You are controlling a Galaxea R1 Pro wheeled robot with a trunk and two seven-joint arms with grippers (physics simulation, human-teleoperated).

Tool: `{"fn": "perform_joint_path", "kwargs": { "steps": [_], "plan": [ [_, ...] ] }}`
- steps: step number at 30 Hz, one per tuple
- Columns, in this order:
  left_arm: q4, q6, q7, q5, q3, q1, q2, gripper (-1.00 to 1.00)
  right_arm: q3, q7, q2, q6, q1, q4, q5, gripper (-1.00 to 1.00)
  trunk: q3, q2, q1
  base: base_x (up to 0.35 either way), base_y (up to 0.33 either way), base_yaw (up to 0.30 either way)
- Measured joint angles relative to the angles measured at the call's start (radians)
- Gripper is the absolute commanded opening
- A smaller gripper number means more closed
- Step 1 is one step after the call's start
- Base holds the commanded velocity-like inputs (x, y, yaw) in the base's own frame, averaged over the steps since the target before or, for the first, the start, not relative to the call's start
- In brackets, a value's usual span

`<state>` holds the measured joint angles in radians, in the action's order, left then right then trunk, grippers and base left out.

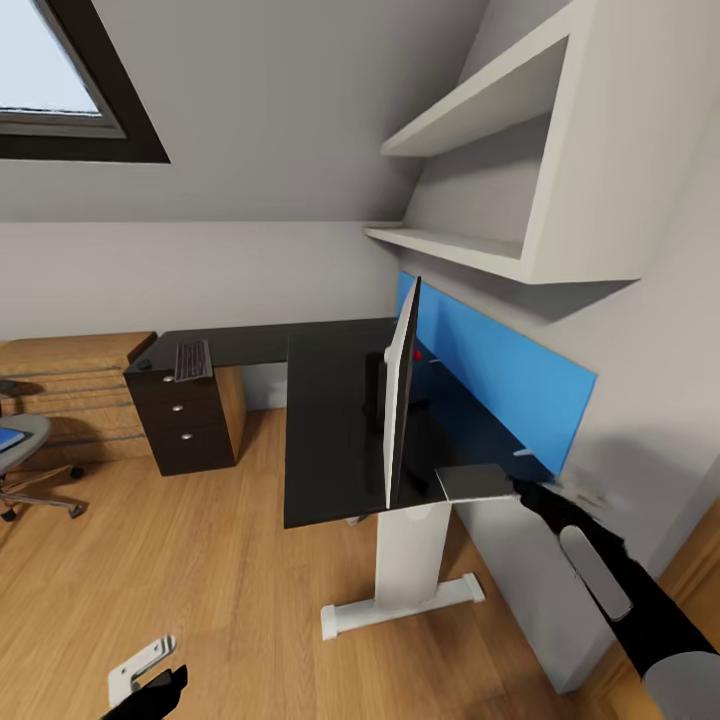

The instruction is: In the bedroom, organize the workspace by keeping the computer under the desk, ensuring the monitor is on the desk, placing the keyboard on the desk next to the monitor, placing the mouse on the desk next to the keyboard, moving the folder from the swivel chair onto the desk next to the mouse, stacking the notebook on top of the folder with the pen on top of the notebook, and positioning the swivel chair next to the desk.

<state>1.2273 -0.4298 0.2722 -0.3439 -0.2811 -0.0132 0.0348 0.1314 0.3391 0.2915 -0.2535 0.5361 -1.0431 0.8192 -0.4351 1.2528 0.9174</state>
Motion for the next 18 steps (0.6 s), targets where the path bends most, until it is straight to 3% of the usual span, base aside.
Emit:
{"fn": "perform_joint_path", "kwargs": {
  "steps": [8,18],
  "plan": [
    [-0.021,0.030,0.001,0.008,0.001,0.000,0.001,1.00,-0.120,-0.062,0.000,-0.006,0.000,0.050,0.079,1.00,-0.025,0.056,0.031,0.000,0.000,0.000],
    [-0.027,0.034,0.001,0.015,0.003,0.000,0.001,1.00,-0.155,-0.090,0.004,-0.051,0.000,0.090,0.212,1.00,-0.056,0.126,0.069,0.000,0.000,0.000]
  ]
}}
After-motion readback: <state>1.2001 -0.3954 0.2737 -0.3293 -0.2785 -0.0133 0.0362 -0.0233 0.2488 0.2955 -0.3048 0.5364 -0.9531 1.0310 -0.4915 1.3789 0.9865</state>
